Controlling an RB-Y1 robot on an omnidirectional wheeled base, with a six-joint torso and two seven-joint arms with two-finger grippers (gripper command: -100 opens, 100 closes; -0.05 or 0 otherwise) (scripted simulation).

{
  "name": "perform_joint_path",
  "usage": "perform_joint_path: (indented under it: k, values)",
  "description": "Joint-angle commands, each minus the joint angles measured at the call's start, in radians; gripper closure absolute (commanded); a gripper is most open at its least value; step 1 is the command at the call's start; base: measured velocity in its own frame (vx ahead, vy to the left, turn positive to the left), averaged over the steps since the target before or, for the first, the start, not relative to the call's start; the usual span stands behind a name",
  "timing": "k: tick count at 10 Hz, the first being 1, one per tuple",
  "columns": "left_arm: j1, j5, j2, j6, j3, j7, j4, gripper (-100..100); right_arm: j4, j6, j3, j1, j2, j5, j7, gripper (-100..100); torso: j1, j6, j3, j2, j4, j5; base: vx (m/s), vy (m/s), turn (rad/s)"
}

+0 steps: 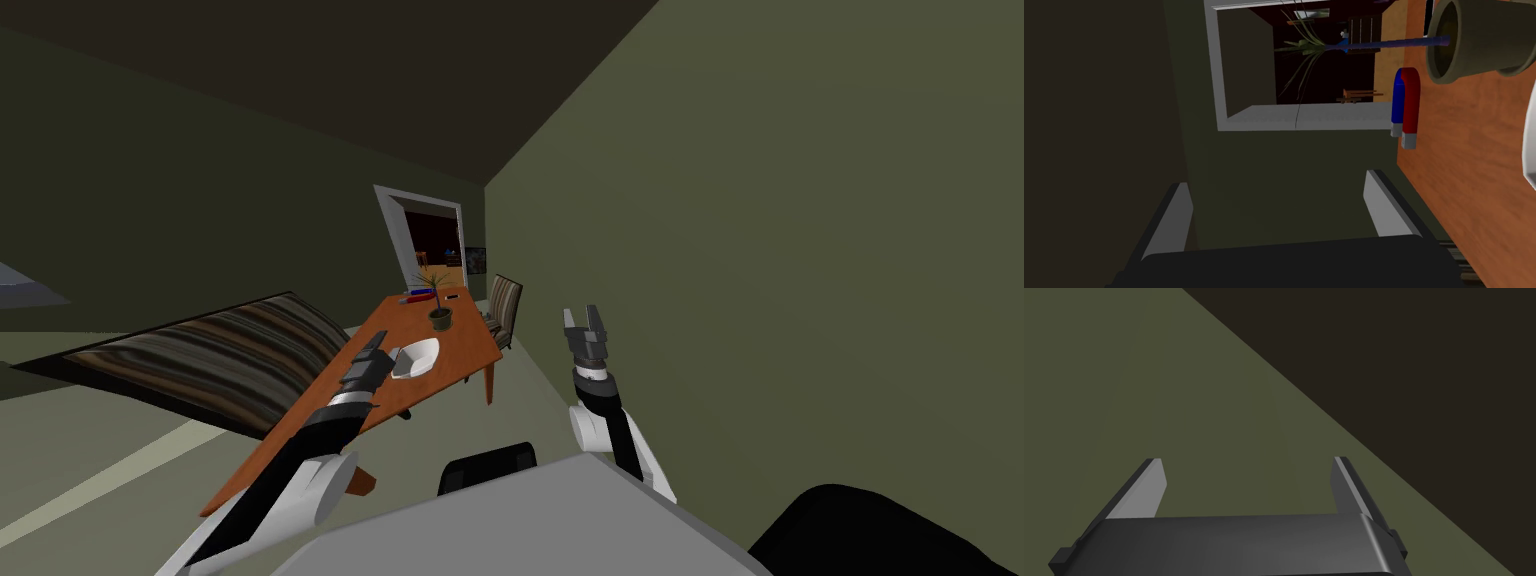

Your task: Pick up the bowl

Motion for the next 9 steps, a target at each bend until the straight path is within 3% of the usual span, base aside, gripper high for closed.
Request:
perform_joint_path:
  k: [1,9]
  values:
    - [-0.007,0.005,0.006,0.042,0.005,0.011,0.006,-100,0.0,0.0,0.0,0.0,0.0,0.0,0.0,0,0.0,0.0,0.0,0.0,0.0,0.0,-0.048,-0.005,0.011]
    - [-0.042,0.044,0.041,0.245,0.031,0.078,0.071,-100,0.0,0.0,0.0,0.0,0.0,0.0,0.0,0,0.0,0.0,-0.001,-0.002,0.0,0.0,-0.039,-0.01,0.009]
